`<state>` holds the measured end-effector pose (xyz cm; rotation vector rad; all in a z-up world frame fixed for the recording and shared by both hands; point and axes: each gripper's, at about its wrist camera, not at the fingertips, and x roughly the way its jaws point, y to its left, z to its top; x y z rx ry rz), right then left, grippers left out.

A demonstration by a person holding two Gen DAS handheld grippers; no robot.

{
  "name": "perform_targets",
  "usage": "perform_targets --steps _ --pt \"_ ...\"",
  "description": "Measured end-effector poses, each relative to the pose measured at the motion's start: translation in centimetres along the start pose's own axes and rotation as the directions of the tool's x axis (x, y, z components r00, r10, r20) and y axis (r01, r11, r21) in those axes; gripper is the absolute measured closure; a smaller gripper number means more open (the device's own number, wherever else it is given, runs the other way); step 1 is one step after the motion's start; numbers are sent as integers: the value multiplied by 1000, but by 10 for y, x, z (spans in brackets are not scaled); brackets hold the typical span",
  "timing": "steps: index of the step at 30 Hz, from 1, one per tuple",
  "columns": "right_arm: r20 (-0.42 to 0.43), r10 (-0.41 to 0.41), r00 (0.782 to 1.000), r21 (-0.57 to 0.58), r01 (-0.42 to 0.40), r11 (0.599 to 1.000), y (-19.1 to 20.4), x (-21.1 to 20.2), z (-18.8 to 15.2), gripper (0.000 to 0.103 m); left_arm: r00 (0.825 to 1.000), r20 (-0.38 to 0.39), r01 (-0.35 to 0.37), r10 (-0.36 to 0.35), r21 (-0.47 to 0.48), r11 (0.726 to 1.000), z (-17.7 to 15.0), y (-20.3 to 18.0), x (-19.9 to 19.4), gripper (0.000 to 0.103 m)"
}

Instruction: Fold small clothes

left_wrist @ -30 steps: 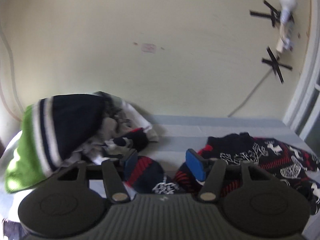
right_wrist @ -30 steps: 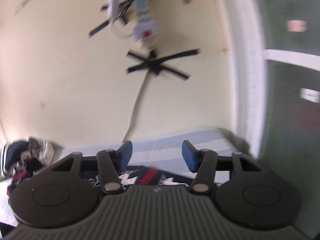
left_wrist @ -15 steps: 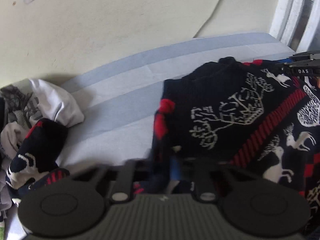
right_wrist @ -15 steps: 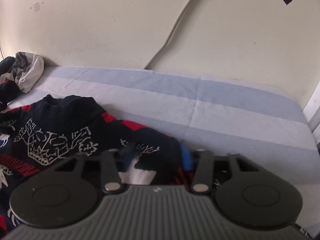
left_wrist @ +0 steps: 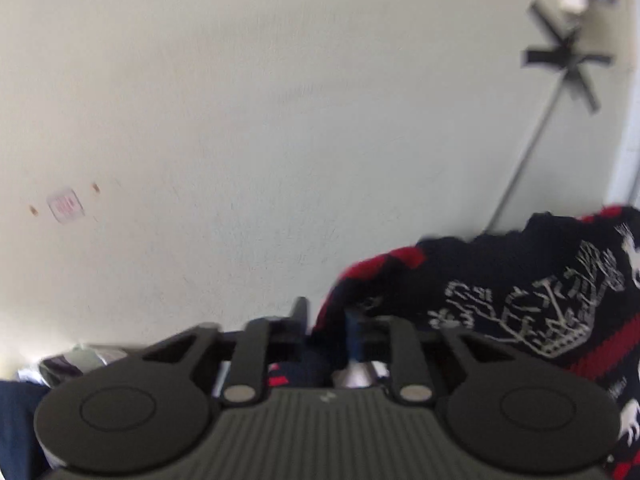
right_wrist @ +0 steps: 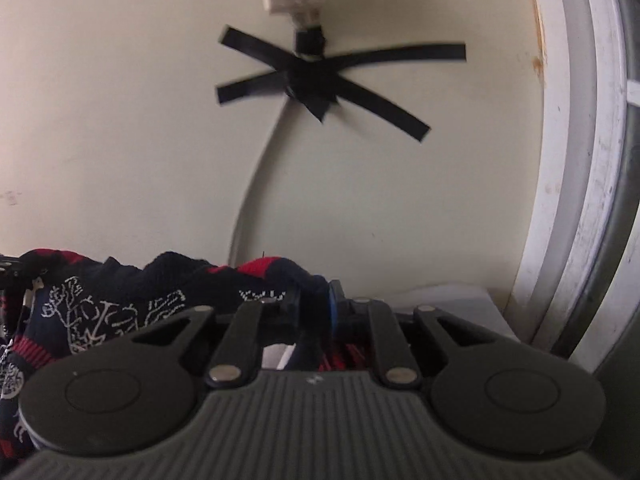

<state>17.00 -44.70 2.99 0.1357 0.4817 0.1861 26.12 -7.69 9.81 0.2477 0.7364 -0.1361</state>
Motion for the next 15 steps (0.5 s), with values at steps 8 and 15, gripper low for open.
perform_targets --steps 8,15 --pt "-85 176 981 93 -168 981 -27 -40 -54 65 987 -55 152 -153 -13 988 -87 22 -44 42" --pt "-143 444 885 -8 -449 893 2 -138 -95 15 928 -53 361 -368 -106 926 -192 47 -137 3"
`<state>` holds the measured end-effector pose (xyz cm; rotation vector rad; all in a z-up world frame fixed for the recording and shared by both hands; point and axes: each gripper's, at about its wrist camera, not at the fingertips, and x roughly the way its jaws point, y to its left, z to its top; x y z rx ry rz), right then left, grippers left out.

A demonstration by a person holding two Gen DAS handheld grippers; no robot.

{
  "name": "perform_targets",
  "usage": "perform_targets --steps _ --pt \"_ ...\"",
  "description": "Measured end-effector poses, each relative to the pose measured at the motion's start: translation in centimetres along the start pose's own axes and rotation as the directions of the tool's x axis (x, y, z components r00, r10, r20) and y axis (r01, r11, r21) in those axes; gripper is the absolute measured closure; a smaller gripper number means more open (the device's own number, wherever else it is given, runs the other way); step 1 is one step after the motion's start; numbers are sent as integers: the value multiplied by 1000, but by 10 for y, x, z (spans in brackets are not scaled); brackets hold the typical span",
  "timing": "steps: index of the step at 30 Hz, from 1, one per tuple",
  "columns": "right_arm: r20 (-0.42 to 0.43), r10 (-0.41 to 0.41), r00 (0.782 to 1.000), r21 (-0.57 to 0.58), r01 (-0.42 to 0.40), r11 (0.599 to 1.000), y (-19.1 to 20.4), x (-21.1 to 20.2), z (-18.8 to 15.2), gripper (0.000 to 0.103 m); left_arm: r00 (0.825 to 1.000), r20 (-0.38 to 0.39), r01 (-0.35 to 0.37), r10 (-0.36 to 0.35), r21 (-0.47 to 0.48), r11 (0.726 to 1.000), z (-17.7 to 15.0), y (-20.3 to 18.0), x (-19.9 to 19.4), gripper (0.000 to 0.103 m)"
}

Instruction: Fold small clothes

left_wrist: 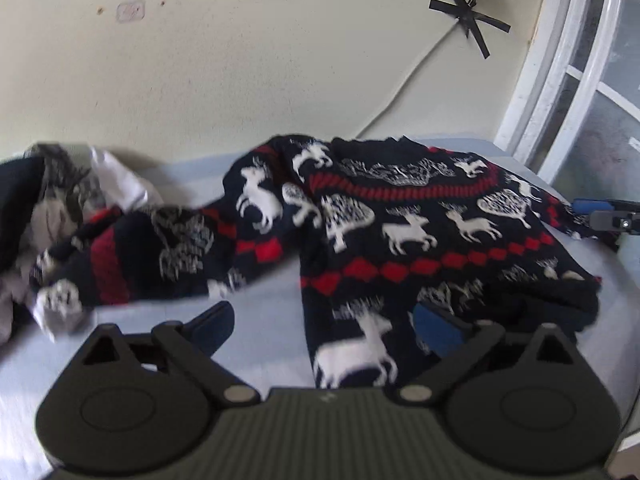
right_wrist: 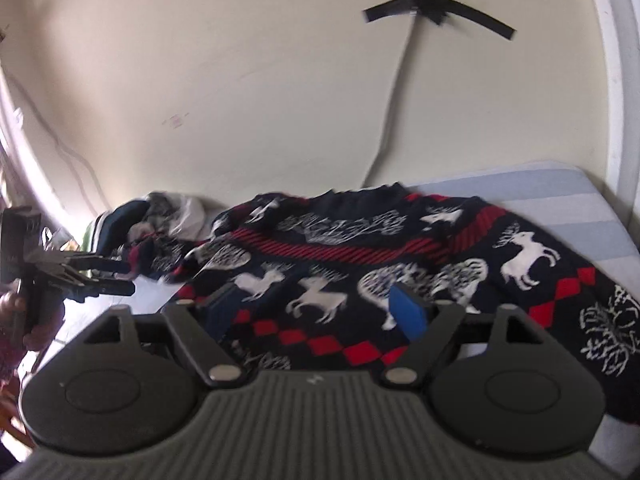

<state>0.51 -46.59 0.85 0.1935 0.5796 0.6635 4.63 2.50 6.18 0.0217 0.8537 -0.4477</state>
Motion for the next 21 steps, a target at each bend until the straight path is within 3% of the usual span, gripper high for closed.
perform_targets --steps 4,6,8,10,12,14,16,19,21 --pt "-114 49 992 -200 -71 977 63 28 -18 15 999 -24 36 -39 -95 995 -50 8 -14 0" --pt "-162 -9 987 -294 -40 955 85 51 -31 15 997 -52 54 -62 -148 987 -66 9 -12 2" --pt "-198 -117 973 -349 42 936 94 75 -39 17 996 -54 67 -76 -148 987 -78 3 -13 5" --pt "-223 -92 970 -267 29 963 80 83 -36 17 997 -36 69 -73 -103 992 -82 -10 -15 11" --pt "-212 30 977 -63 -45 997 57 73 -31 16 996 -12 89 -90 -80 993 -86 -18 -22 14" --pt "-123 142 982 111 -128 985 37 56 -28 16 996 13 86 -85 -55 995 -87 -24 -28 15" --pt "-59 139 989 181 -127 975 26 46 -26 18 996 27 84 -82 -45 995 -86 -27 -28 18" --pt "-128 35 991 156 -15 988 30 64 -26 44 997 25 75 -73 -50 996 -84 -32 -21 39" --pt "-219 -28 975 55 41 998 44 84 -35 61 998 27 50 -49 -46 998 -86 -35 -18 76"
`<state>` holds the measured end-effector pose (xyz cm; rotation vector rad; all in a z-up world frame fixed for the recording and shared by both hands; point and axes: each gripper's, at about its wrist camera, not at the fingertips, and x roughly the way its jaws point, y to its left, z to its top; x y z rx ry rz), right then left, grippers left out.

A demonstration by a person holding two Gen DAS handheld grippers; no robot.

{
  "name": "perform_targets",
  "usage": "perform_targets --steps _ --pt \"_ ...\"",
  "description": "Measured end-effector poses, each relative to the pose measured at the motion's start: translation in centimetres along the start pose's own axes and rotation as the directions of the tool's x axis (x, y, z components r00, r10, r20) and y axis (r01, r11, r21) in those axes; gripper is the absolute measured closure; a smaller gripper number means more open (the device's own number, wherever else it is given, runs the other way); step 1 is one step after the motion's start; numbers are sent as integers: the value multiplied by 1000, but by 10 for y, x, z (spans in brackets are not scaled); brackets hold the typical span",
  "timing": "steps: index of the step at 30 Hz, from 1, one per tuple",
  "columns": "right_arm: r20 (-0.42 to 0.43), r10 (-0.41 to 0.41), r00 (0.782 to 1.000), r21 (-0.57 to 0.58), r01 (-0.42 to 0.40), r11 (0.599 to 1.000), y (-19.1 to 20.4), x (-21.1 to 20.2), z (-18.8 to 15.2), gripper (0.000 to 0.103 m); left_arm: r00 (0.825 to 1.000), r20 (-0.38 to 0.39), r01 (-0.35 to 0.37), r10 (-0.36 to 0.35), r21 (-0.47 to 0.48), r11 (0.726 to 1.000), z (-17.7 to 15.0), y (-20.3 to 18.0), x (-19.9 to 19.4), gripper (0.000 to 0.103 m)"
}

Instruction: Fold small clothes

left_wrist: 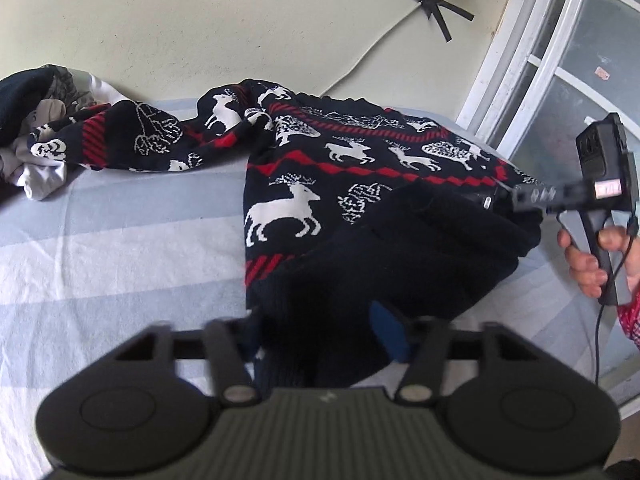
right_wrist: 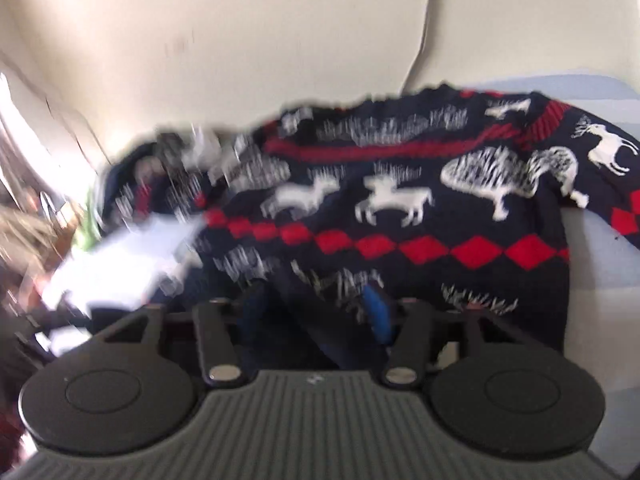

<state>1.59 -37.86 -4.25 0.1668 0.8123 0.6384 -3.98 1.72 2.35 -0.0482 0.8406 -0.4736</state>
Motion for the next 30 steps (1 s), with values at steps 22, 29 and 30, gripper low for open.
perform_targets --steps 22,29,30 --pt "319 -269 909 367 143 919 -94 -202 -188 58 959 -44 282 -279 188 941 -72 -57 -68 51" --pt "449 -223 865 273 105 956 -75 -224 -153 57 969 114 208 -219 95 973 -50 -10 -95 31" --pt "447 -194 873 242 91 966 -76 -221 -146 57 968 139 202 -210 68 977 -43 -1 -96 29"
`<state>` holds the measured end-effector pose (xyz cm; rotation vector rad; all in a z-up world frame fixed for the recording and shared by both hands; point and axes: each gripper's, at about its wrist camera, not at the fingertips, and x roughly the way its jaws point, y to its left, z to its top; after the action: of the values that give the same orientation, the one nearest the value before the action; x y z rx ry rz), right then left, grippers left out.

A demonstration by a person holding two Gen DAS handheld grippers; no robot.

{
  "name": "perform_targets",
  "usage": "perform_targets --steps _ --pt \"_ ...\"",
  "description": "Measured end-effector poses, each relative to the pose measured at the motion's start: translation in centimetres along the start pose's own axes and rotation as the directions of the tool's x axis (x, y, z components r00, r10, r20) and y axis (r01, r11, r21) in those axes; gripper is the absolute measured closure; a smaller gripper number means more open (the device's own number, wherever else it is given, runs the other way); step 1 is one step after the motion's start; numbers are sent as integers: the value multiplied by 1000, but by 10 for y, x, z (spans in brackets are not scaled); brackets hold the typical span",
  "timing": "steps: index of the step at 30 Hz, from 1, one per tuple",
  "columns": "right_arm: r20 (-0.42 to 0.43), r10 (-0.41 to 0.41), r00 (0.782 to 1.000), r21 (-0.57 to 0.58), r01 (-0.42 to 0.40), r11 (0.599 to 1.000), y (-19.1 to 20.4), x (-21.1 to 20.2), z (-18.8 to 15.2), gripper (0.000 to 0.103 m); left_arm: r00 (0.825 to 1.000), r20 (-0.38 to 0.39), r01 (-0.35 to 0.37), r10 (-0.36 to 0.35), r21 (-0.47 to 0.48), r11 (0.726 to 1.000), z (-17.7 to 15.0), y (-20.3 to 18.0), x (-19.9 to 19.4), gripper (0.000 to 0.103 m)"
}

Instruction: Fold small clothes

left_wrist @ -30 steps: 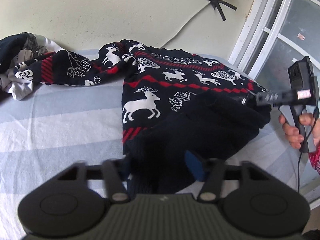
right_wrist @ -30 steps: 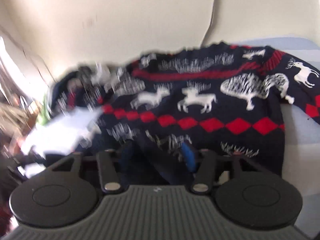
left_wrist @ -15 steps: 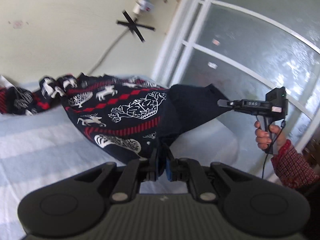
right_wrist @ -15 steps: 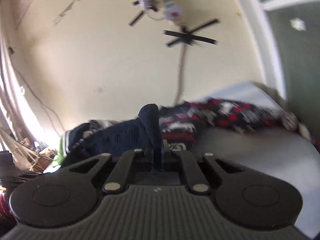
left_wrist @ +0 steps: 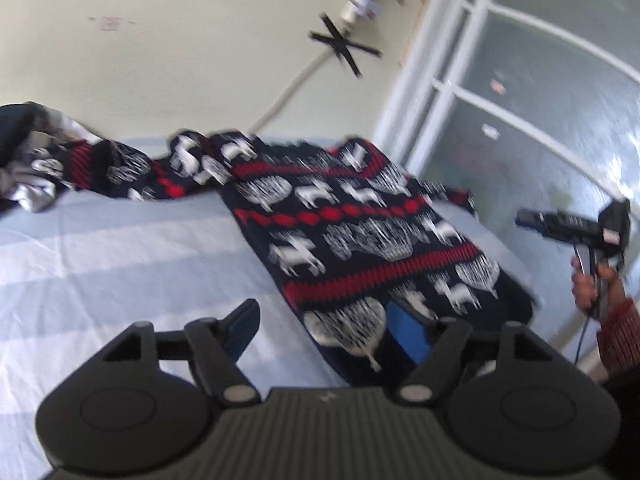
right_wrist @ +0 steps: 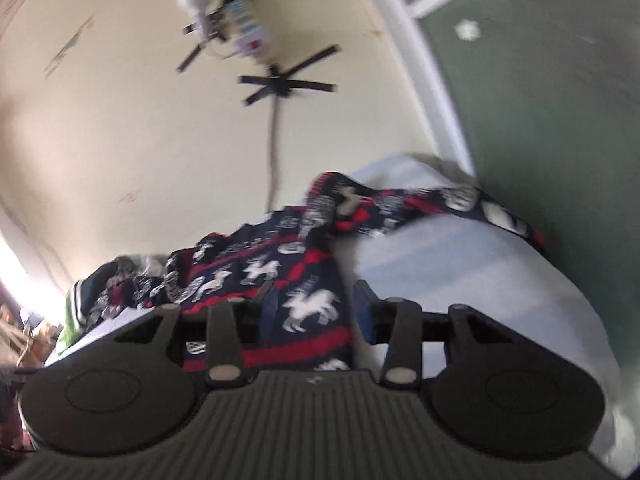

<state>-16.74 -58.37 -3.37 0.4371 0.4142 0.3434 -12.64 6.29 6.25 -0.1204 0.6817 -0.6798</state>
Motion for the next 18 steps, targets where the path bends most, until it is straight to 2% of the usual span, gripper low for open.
perform_targets --steps 3,6,8,11,15,16,18 --pt "-38 93 995 0 -93 996 18 33 5 57 997 59 -44 51 -119 992 22 34 4 15" --pt "-80 181 980 2 -181 983 42 72 -1 56 992 83 -69 98 -292 954 42 81 15 15" --pt "-108 229 967 21 -228 973 55 101 -4 55 985 96 -93 143 -402 911 53 114 23 15" --pt "-168 278 946 34 -276 960 78 152 -10 55 965 102 -150 240 -535 831 67 165 33 15" --pt "-234 254 938 52 -249 967 81 209 -26 55 924 75 -236 375 -660 713 82 225 46 15" --pt "-257 250 934 95 -232 968 77 219 -31 59 916 72 -244 394 -680 692 86 238 50 15" --pt "-241 263 934 87 -250 964 75 216 -24 48 910 68 -249 409 -700 670 95 256 59 19"
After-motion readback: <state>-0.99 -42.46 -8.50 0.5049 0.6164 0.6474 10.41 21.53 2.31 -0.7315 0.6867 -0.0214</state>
